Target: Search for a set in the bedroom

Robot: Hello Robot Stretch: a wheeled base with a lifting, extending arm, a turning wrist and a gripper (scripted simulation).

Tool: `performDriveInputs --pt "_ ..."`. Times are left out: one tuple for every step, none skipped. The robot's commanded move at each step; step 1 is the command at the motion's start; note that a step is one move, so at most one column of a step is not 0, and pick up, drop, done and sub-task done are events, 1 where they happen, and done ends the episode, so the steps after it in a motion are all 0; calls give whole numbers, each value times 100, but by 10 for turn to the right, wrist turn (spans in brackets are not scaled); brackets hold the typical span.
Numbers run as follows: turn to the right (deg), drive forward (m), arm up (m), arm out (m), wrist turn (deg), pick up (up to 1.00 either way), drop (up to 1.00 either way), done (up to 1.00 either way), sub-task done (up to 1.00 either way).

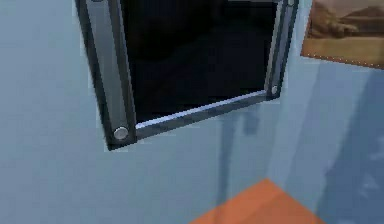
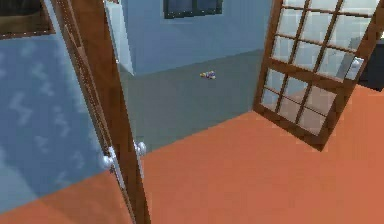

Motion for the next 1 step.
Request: performDriveInputs --pt "0 0 0 0 0 0 0 100 0"
